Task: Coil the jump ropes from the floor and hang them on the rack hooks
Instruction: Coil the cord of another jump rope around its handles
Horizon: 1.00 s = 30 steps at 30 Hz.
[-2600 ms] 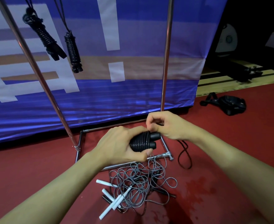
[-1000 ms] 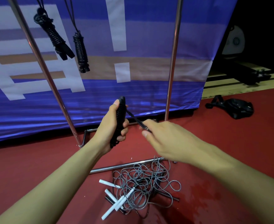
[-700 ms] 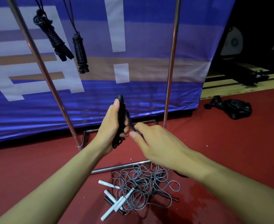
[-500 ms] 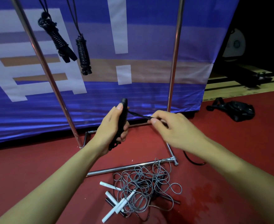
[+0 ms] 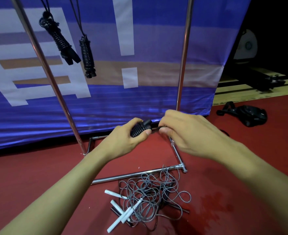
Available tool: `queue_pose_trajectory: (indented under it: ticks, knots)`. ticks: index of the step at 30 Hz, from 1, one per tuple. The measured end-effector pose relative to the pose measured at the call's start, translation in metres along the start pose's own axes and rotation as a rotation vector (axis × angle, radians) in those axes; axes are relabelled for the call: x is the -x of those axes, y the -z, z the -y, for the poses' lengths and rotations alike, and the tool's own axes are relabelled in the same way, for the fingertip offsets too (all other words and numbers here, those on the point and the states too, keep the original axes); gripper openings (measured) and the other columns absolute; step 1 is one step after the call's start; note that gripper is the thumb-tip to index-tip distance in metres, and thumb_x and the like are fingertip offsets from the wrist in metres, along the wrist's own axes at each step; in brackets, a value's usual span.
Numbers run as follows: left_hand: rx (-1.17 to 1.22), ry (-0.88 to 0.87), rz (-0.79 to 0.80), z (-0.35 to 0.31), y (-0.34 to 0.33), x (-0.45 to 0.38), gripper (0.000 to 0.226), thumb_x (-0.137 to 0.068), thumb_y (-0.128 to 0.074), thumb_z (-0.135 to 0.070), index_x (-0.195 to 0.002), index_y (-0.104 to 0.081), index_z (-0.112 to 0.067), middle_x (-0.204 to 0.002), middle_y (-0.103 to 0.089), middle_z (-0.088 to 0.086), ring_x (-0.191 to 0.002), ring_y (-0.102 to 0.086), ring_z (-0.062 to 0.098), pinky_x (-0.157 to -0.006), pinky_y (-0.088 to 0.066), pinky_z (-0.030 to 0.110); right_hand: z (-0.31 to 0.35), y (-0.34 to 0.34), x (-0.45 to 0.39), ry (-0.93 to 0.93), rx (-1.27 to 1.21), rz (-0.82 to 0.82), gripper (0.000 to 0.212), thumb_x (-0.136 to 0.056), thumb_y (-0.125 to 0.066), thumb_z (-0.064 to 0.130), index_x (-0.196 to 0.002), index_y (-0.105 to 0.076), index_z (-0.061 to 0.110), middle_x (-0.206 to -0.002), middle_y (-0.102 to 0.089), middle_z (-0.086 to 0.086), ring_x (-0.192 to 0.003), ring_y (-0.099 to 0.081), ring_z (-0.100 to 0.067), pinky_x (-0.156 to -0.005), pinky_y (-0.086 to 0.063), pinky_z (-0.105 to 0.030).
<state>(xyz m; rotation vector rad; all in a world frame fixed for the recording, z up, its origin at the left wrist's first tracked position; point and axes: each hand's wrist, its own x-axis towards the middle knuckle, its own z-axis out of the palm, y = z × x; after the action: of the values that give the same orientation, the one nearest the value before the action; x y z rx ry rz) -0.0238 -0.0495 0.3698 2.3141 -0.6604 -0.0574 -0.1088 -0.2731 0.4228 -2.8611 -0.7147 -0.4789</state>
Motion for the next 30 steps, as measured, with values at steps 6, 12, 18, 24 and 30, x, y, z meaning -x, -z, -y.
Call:
queue_pose_trajectory:
  ticks: [6, 12, 18, 24, 30]
  knots:
    - [-0.244, -0.127, -0.073, -0.001, -0.003, 0.005, 0.047, -0.074, -0.054, -0.074, -0.107, -0.051, -0.042, -0.062, -0.058, -0.007, -0.055, -0.054, 0.01, -0.057, -0.043, 0.027, -0.009, -0.012, -0.002, 0.11, -0.257, 0.102, 0.021, -0.105, -0.043, 0.041, -0.101, -0.059, 0.027, -0.118, -0.048, 0.014, -0.093, -0.062, -0.02, -0.083, -0.052, -0.046]
    - [-0.369, -0.167, 0.135, -0.007, -0.003, 0.009, 0.063, -0.071, -0.053, -0.09, -0.115, -0.049, -0.045, -0.077, -0.066, -0.009, -0.07, -0.064, 0.012, -0.069, -0.056, 0.036, -0.02, -0.017, -0.003, 0.088, -0.294, 0.139, 0.016, -0.105, -0.051, 0.033, -0.1, -0.064, 0.026, -0.111, -0.052, 0.015, -0.094, -0.06, -0.012, -0.084, -0.05, -0.041]
    - [-0.482, -0.165, 0.118, -0.01, -0.006, 0.012, 0.076, -0.063, -0.045, -0.103, -0.118, -0.052, -0.05, -0.077, -0.066, -0.01, -0.075, -0.066, 0.011, -0.07, -0.056, 0.035, -0.012, -0.016, 0.003, 0.15, -0.293, 0.173, 0.011, -0.102, -0.06, 0.028, -0.098, -0.069, 0.023, -0.108, -0.053, 0.015, -0.092, -0.058, -0.006, -0.084, -0.049, -0.032]
    - [-0.205, -0.125, 0.147, -0.006, -0.009, 0.009, 0.06, -0.064, -0.066, -0.091, -0.104, -0.058, -0.045, -0.073, -0.065, -0.01, -0.065, -0.06, 0.006, -0.063, -0.05, 0.029, -0.003, -0.013, -0.001, 0.158, -0.309, 0.116, 0.015, -0.1, -0.058, 0.032, -0.091, -0.068, 0.027, -0.088, -0.057, 0.013, -0.078, -0.052, 0.0, -0.071, -0.047, -0.029]
    - [-0.217, -0.144, 0.16, -0.007, -0.024, 0.013, 0.062, -0.067, -0.053, -0.097, -0.104, -0.058, -0.048, -0.089, -0.072, -0.013, -0.079, -0.068, 0.007, -0.077, -0.057, 0.038, 0.0, -0.018, -0.006, 0.09, -0.263, 0.056, 0.023, -0.096, -0.051, 0.047, -0.092, -0.069, 0.033, -0.083, -0.061, 0.015, -0.076, -0.054, -0.002, -0.068, -0.051, -0.044]
